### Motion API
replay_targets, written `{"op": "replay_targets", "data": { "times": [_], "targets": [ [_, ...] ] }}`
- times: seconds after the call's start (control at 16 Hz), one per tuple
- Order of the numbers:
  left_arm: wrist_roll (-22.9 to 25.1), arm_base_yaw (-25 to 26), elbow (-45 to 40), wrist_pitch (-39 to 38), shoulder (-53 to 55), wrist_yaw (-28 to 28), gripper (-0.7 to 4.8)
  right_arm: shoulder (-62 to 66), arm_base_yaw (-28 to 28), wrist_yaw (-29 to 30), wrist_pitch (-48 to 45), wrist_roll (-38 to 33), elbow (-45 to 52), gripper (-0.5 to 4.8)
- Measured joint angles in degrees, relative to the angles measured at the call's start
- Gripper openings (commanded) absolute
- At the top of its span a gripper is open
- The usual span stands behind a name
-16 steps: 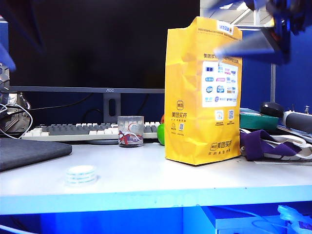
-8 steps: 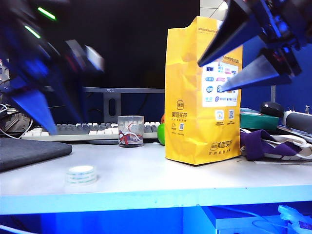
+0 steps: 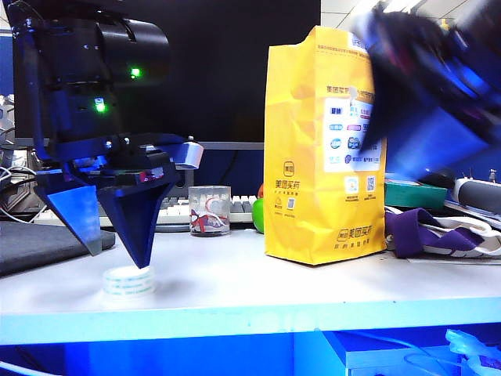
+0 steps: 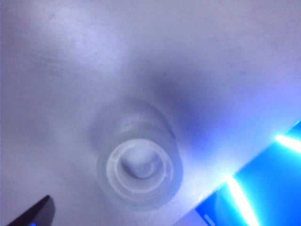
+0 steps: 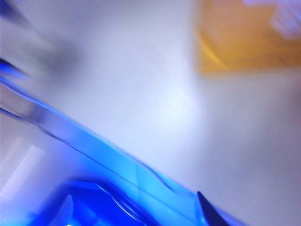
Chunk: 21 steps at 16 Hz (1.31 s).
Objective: Pick up the transparent tape and throw it into the yellow paper bag.
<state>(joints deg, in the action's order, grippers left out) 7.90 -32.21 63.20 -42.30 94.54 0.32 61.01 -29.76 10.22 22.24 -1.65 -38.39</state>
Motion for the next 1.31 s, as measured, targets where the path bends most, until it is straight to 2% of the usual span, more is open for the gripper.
{"op": "replay_targets", "data": {
  "times": [0.12, 0.44, 1.06, 1.12, 1.19, 1.25, 1.31],
  "targets": [
    [0.0, -0.02, 0.09, 1.01, 0.02, 0.07, 4.79, 0.26, -1.36, -1.11, 0.85, 0.9, 0.02, 3.38],
    [-0.22, 0.0, 0.17, 2.69, 0.04, 3.28, 4.79, 0.24, -2.69, 0.31, -1.03, 1.11, 0.0, 3.38],
    [-0.13, -0.09, 0.52, 3.1, 6.36, 0.72, 4.79, 0.24, -2.51, 1.38, -1.9, 1.09, 0.0, 3.38],
    [0.11, -0.07, 0.52, 3.13, 6.38, 0.59, 4.64, 0.24, -2.51, 1.36, -1.9, 1.11, 0.0, 3.38],
    [0.26, -0.07, 0.52, 3.13, 6.4, 0.57, 3.02, 0.24, -2.51, 1.36, -1.9, 1.11, 0.0, 3.38],
    [0.52, -0.07, 0.55, 3.34, 6.51, 0.39, 2.43, 0.24, -2.51, 1.36, -2.03, 1.11, 0.0, 3.38],
    [1.16, 0.02, 0.55, 4.07, 6.6, 0.55, 2.36, 0.24, -2.51, 1.36, -2.36, 1.09, 0.0, 3.38]
  ]
}}
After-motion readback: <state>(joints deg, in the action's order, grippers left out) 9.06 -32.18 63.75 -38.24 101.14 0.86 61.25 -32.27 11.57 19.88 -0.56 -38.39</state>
